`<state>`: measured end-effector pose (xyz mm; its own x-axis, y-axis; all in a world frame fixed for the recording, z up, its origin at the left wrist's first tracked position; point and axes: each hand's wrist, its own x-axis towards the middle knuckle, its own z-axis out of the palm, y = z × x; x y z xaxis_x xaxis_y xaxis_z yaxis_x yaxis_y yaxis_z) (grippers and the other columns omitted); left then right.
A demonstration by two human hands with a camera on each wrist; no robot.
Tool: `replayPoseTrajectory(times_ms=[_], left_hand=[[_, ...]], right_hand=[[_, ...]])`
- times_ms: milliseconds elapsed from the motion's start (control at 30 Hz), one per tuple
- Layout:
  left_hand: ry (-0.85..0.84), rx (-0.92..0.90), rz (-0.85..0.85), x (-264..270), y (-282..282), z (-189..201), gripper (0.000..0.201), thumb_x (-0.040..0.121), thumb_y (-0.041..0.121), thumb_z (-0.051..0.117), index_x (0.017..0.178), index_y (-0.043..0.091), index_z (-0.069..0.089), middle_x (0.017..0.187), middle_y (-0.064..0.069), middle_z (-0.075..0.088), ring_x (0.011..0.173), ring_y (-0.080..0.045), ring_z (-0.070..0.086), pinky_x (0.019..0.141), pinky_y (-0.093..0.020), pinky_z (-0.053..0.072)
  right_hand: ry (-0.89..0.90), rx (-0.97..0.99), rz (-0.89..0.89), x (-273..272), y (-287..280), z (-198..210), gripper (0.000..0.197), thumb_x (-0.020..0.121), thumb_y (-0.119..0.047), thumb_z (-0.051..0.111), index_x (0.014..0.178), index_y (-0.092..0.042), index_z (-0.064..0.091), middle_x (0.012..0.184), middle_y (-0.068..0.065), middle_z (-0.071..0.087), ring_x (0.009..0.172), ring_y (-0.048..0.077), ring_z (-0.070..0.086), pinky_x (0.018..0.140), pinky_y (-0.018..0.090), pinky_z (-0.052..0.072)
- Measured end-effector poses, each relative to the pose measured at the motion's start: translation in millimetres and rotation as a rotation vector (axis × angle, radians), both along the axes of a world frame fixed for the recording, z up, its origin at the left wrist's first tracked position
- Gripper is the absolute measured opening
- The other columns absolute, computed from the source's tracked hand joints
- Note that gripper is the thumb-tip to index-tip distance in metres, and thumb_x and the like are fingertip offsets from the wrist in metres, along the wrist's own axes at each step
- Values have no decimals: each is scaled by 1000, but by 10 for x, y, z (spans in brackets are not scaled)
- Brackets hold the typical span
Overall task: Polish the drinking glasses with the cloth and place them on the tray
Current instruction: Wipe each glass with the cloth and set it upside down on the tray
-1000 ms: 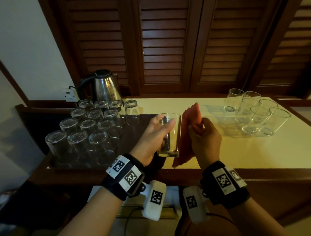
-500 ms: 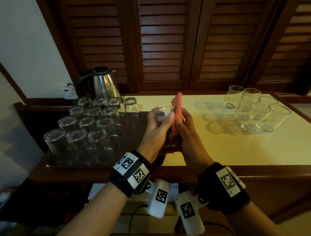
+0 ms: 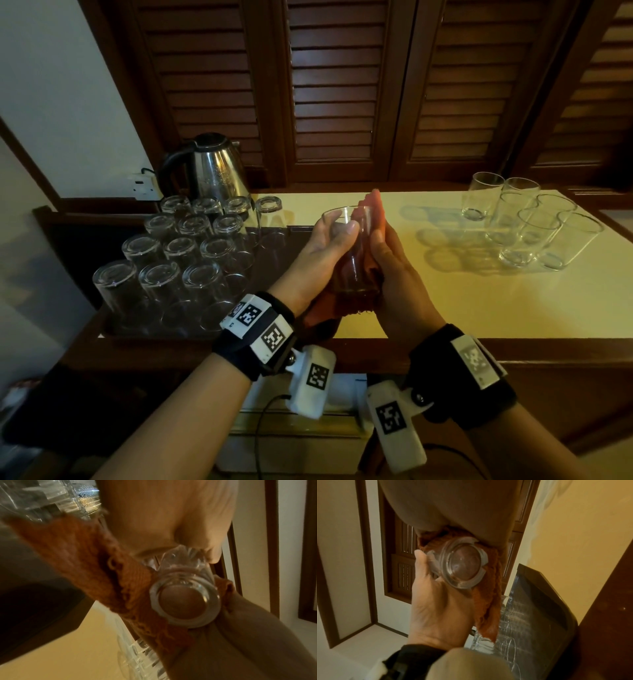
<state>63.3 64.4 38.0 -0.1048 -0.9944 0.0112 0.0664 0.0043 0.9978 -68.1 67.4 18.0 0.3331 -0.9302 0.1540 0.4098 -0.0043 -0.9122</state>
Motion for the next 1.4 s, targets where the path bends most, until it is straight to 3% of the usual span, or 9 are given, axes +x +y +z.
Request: replayPoseTrajectory(times_ms=[200, 367, 567, 733, 900, 1000, 1100, 1233, 1400], left_hand=[[76, 100, -115, 124, 3, -9, 67, 83, 57, 53, 140, 23, 49, 122, -12, 69, 109, -27, 69, 88, -41, 58], [53, 121, -25, 79, -19, 13, 27, 100, 34, 48, 119, 19, 59, 99, 1, 75, 92, -12, 72, 78, -26, 58], [-14, 97, 23, -97, 6, -4, 97, 71, 72, 69, 149, 29, 32, 135, -11, 56, 110, -27, 64, 79, -41, 59], [219, 109, -89, 18, 38, -54, 62, 90, 49, 59, 141, 14, 50, 114, -15, 68, 100, -27, 68, 87, -41, 57], [150, 123, -20, 26, 25, 29, 40, 99, 16, 52, 136, 3, 46, 108, -7, 64, 89, -17, 67, 71, -29, 60], [42, 170, 21, -98, 40, 14, 65, 94, 33, 61, 149, 18, 30, 113, -5, 63, 86, -14, 68, 58, -26, 57], [119, 180, 61, -143, 58, -23, 93, 72, 51, 69, 152, 26, 29, 133, -13, 58, 97, -22, 69, 66, -33, 59], [174, 179, -36, -69, 95, 26, 76, 80, 45, 61, 148, 18, 38, 133, -21, 60, 108, -31, 67, 85, -42, 60], [175, 196, 7, -66, 0, 63, 71, 100, 14, 53, 159, 16, 13, 133, -6, 59, 81, -9, 71, 57, -24, 58]], right_hand=[[-154, 206, 83, -42, -11, 24, 53, 102, -46, 38, 147, -19, 48, 140, 13, 61, 128, 30, 60, 108, 53, 45], [93, -93, -109, -83, -59, -18, 51, 105, -45, 41, 155, -43, 29, 154, -7, 46, 138, 20, 50, 108, 57, 45], [-6, -108, -65, -1, 8, -14, 52, 105, -39, 38, 155, -46, 26, 154, -8, 46, 138, 18, 50, 110, 51, 46], [-130, 123, 112, -88, -10, 10, 54, 103, -43, 36, 153, -22, 39, 143, 13, 58, 133, 31, 55, 109, 54, 45], [183, -175, -80, -133, -49, -20, 58, 102, -36, 43, 157, -39, 25, 142, -28, 51, 129, -1, 53, 98, 31, 52], [211, -244, -93, -92, -9, -59, 58, 103, -26, 39, 158, -30, 20, 116, -47, 58, 115, -17, 55, 90, 16, 50], [74, -107, -43, -105, 17, -29, 56, 101, -33, 39, 156, -38, 27, 132, -29, 61, 127, 3, 57, 103, 35, 51], [-113, 117, 101, -187, -9, -20, 51, 105, -40, 35, 154, -25, 38, 145, 10, 57, 132, 30, 56, 110, 56, 43], [-56, 12, -22, -193, -50, -48, 51, 104, -30, 38, 154, -36, 35, 152, 1, 50, 137, 26, 51, 114, 57, 39]])
